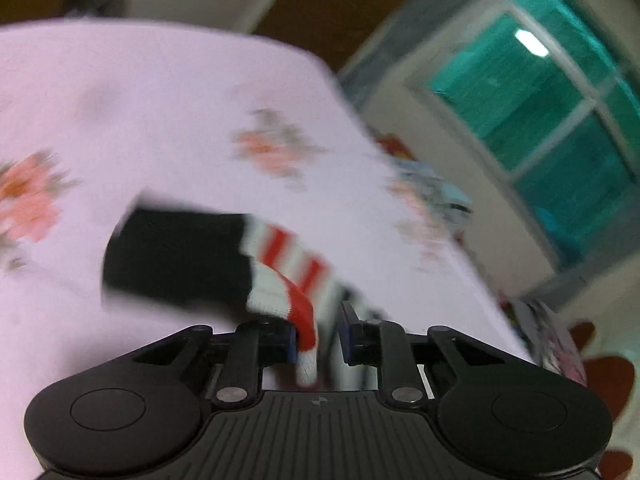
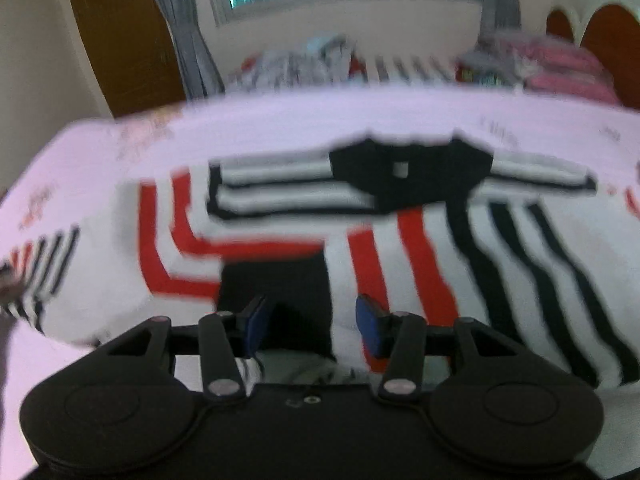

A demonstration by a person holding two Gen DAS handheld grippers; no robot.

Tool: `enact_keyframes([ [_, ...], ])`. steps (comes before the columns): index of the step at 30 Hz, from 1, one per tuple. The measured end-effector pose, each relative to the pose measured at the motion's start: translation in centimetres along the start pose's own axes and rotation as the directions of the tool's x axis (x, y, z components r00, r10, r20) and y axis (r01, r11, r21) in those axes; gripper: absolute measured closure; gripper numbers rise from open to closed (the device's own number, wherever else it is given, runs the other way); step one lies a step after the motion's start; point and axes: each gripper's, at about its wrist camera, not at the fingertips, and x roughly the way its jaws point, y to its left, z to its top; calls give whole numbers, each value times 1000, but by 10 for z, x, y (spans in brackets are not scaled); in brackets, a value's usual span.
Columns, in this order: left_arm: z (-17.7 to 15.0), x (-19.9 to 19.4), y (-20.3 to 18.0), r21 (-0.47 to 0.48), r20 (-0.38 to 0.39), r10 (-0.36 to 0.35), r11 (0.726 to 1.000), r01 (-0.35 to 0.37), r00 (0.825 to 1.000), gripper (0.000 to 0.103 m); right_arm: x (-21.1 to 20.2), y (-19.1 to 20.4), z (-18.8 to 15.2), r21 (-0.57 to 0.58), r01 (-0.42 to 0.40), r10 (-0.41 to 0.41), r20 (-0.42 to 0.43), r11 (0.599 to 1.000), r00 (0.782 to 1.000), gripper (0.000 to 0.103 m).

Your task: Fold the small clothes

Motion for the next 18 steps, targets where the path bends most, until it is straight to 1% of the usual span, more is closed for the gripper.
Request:
enact_keyframes([
  [2, -6, -5, -37, 72, -17, -82, 994, 83, 996, 83, -3, -1, 2, 7, -14, 14, 3, 1000, 1000, 55],
  [3, -11, -7, -53, 94, -29, -123, 988, 126, 992, 83, -9, -4, 3, 27, -35, 34, 19, 999, 999, 56],
  [4, -16, -10, -72, 124, -40, -164, 978, 168, 986, 83, -15, -7, 3, 41, -45, 44, 34, 998, 998, 56],
  [5, -24, -12, -96, 163, -63, -217, 961, 225, 974, 83, -21, -10, 4, 50, -46, 43, 48, 998, 998, 56],
  [7, -42, -16, -134, 189, -116, -302, 929, 319, 946, 83, -36, -19, 4, 67, -55, 50, 75, 996, 996, 56],
  [9, -68, -16, -176, 237, -183, -372, 882, 408, 910, 83, -50, -32, 3, 88, -53, 44, 99, 995, 994, 55],
  [10, -82, -15, -194, 254, -215, -393, 861, 440, 894, 83, -57, -40, 1, 100, -44, 33, 108, 994, 994, 54],
  [11, -100, -11, -211, 259, -262, -415, 840, 477, 871, 83, -64, -48, -1, 112, -38, 25, 114, 993, 993, 54],
  [12, -116, -8, -226, 262, -306, -428, 821, 508, 850, 83, -70, -56, -4, 124, -31, 16, 120, 992, 993, 53],
  [13, -133, -5, -239, 276, -344, -433, 802, 530, 833, 83, -76, -65, -7, 136, -20, 3, 124, 990, 992, 53],
  [15, -168, 5, -264, 311, -439, -417, 760, 571, 796, 83, -84, -81, -13, 158, -1, -19, 123, 987, 992, 52],
  [16, -185, 10, -273, 340, -479, -386, 746, 572, 788, 83, -87, -90, -17, 169, 8, -28, 118, 986, 993, 52],
  [17, -198, 13, -279, 368, -500, -355, 738, 565, 790, 83, -88, -95, -19, 175, 14, -34, 112, 984, 993, 51],
  [18, -207, 15, -281, 383, -518, -339, 729, 567, 785, 83, -90, -100, -22, 182, 20, -40, 106, 983, 994, 50],
])
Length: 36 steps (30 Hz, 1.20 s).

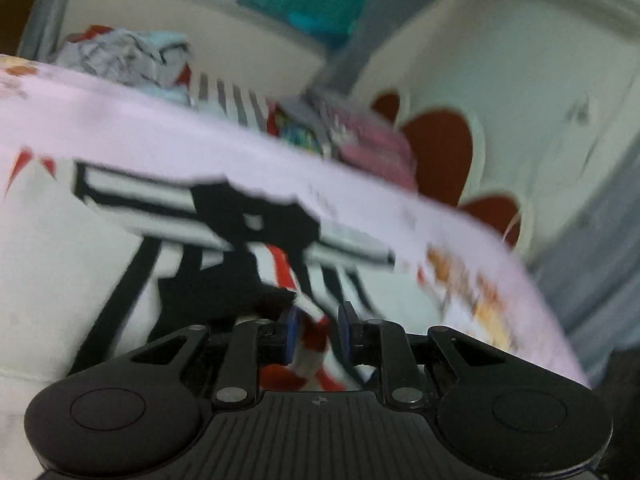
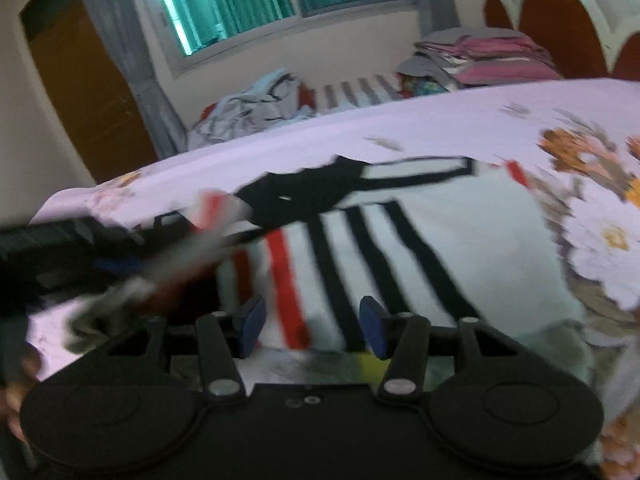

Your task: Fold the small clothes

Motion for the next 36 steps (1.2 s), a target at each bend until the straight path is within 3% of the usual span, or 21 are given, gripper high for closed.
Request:
enact_keyframes([
  [1, -3, 4, -4, 10, -27, 6, 1000, -5, 1000, 79, -2, -5, -1, 7, 1, -1, -3, 1000, 1000, 49],
  [2, -5, 6, -6, 11, -48, 25, 1000, -25, 999, 56, -3, -9, -2, 12, -3, 3, -2, 1000, 1000, 47],
  [3, -5, 5, -7, 9, -52, 44, 999, -43, 998, 26, -5, -11, -3, 16, -7, 7, 0, 1000, 1000, 45],
  [5, -4, -9, -11, 29, -3, 69, 997, -69, 998, 17, -6, -13, -3, 16, -16, 16, 4, 1000, 1000, 43],
  [8, -9, -39, -15, 94, 23, 114, 989, -116, 993, 17, -4, -7, -2, 1, -41, 41, 4, 999, 999, 42],
  [10, -9, -56, 2, 106, 46, 156, 981, -160, 987, 17, -2, 2, -1, -22, -65, 65, -2, 998, 998, 42],
  [14, -20, -90, 34, 114, 81, 285, 949, -293, 955, 17, 12, 30, 1, -112, -83, 82, -17, 990, 996, 41],
  [19, -38, -106, 69, 110, 79, 431, 892, -438, 899, 17, 46, 52, 6, -178, -36, 27, -50, 983, 998, 42],
  [20, -40, -105, 74, 115, 76, 450, 883, -456, 890, 17, 51, 54, 8, -187, -25, 15, -57, 982, 998, 45],
  [22, -43, -96, 82, 130, 63, 472, 870, -476, 879, 17, 58, 54, 10, -180, -31, 19, -69, 983, 997, 63],
  [23, -44, -91, 86, 134, 53, 479, 866, -482, 876, 17, 61, 53, 12, -163, -23, 11, -74, 986, 997, 77],
  [27, -41, -83, 101, 99, 58, 500, 858, -504, 864, 18, 52, 45, 23, -101, -41, 37, -35, 994, 999, 94],
  [28, -39, -79, 102, 87, 76, 511, 852, -517, 856, 18, 46, 41, 26, -84, -44, 44, -10, 995, 999, 95],
  [29, -37, -80, 107, 60, 87, 521, 848, -526, 849, 32, 40, 36, 29, -66, -42, 43, 14, 997, 999, 95],
  [30, -35, -80, 112, 38, 82, 519, 851, -523, 851, 37, 33, 31, 31, -51, -28, 30, 38, 998, 999, 96],
  [32, -34, -78, 117, 27, 81, 501, 863, -505, 861, 37, 25, 16, 32, -11, -3, 3, 58, 1000, 998, 96],
  [36, -38, -73, 115, 51, 85, 502, 860, -507, 860, 41, 37, -23, 15, 121, 38, -32, -50, 992, 998, 95],
])
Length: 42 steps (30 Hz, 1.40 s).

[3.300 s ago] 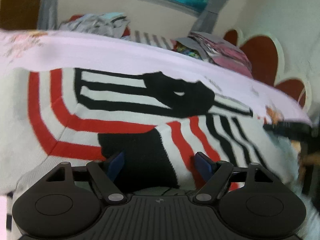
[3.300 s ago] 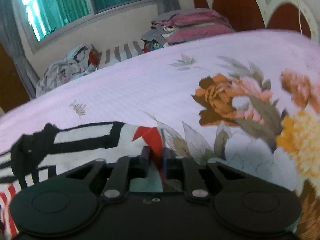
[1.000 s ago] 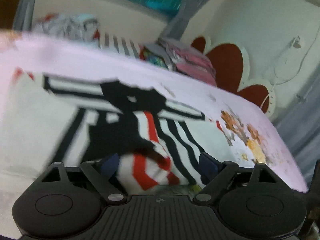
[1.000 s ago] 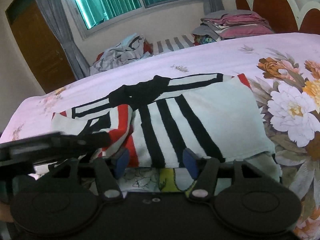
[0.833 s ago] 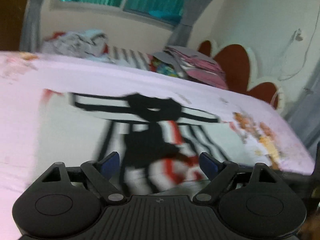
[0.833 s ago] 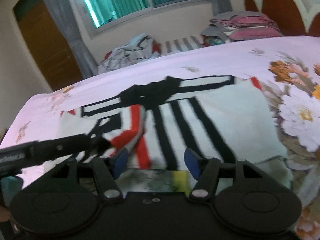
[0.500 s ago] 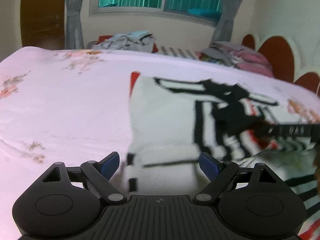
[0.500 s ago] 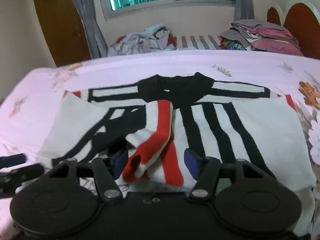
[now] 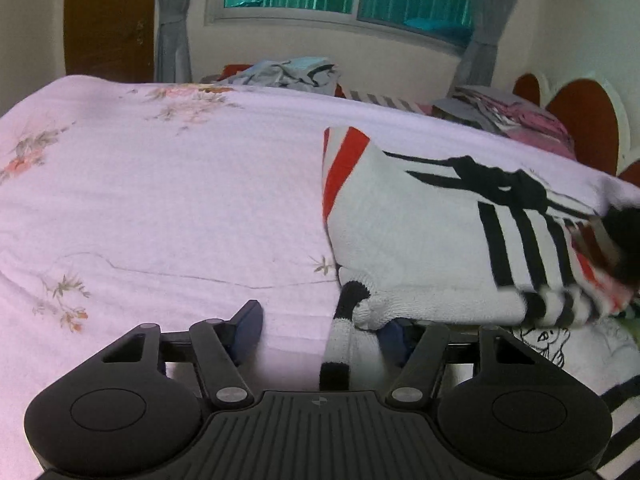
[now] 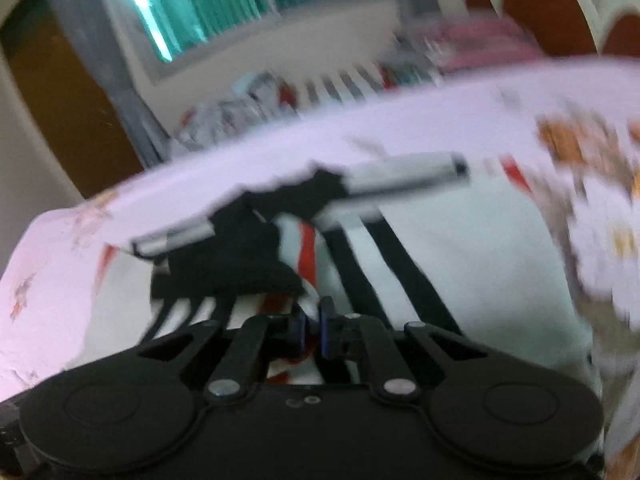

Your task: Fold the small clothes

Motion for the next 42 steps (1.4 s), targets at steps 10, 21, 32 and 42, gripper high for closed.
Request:
enact_keyframes([
  [10, 9, -13, 13, -123, -72, -121, 986, 111, 990, 40, -9, -39, 4, 117, 19, -19, 5, 993, 1000, 79],
  [21, 49, -10, 8, -220, -22, -156, 964, 147, 988, 20, -11, -57, 16, 135, 22, -28, 42, 991, 999, 56],
  [32, 88, 75, -15, -210, -47, -146, 969, 133, 988, 20, 10, -54, 26, 41, 74, -75, 5, 996, 997, 78],
  [42, 89, 111, 0, -249, 3, -62, 967, 60, 998, 70, 2, -27, 35, -210, 149, -120, 146, 966, 982, 98],
])
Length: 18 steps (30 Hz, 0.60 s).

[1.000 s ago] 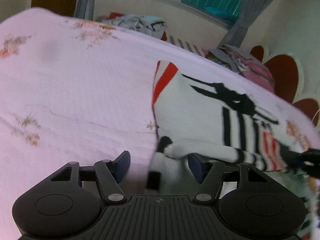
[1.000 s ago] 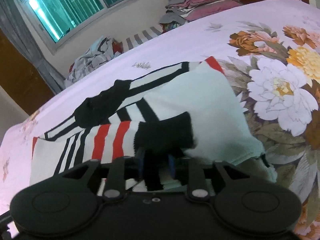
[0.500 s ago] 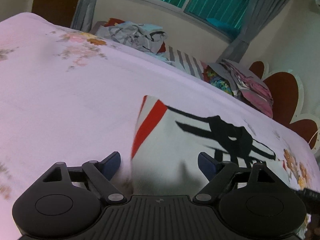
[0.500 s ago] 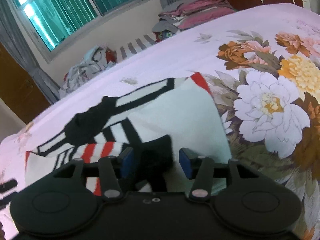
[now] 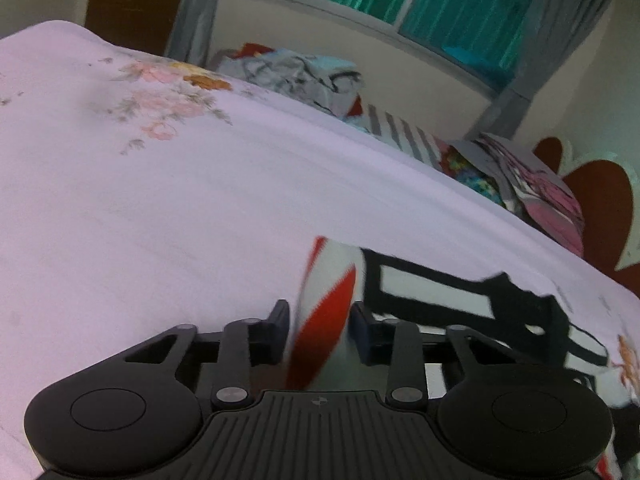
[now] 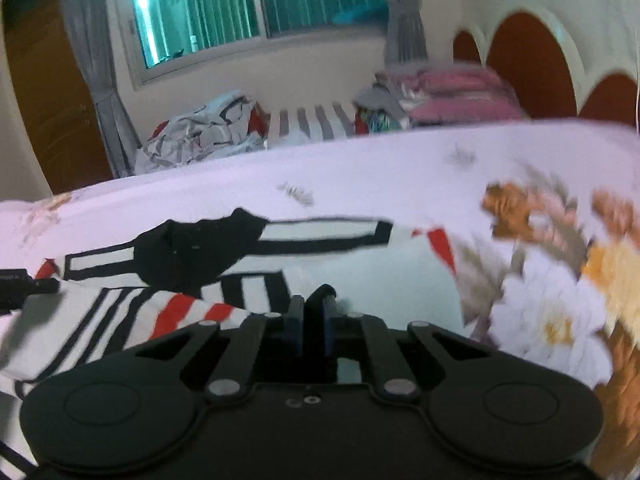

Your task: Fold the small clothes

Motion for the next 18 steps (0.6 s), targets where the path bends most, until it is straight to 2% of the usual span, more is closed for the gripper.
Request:
enact_keyframes([
  [2, 2, 2, 3, -32, 14, 8, 999, -8, 1000, 70, 19, -7, -7, 7, 36, -35, -86, 999, 996, 101],
  [3, 2, 2, 2, -31, 14, 11, 999, -11, 1000, 70, 24, -10, -10, 23, 29, -27, -114, 999, 993, 101],
  [5, 1, -3, -1, 1, 28, 25, 1000, -25, 999, 70, 18, -10, -8, 20, 30, -28, -98, 999, 995, 100],
  [6, 1, -9, -2, 10, 43, 37, 999, -37, 998, 70, 13, -11, -5, 26, 30, -28, -77, 999, 997, 92],
  [8, 0, -26, -5, 16, 69, 31, 999, -32, 997, 70, -1, -10, -1, 26, 25, -24, -29, 999, 999, 86],
  [10, -1, -43, -11, 48, 84, 18, 999, -22, 996, 64, -11, -6, 3, 14, 9, -9, -1, 1000, 1000, 86],
  [12, -8, -62, -21, 85, 97, -14, 996, 5, 995, 44, -18, 3, 5, 0, -38, 38, 8, 999, 999, 86],
  [13, -12, -70, -27, 105, 98, -29, 994, 18, 995, 40, -18, 10, 7, -12, -62, 62, 0, 998, 998, 86],
  [15, -24, -80, -40, 141, 77, -65, 989, 53, 995, 38, -16, 25, 3, -46, -98, 97, -23, 994, 995, 86],
  [18, -48, -85, -52, 142, 13, -97, 985, 95, 995, 38, -10, 47, -6, -82, -150, 144, -74, 985, 987, 85],
])
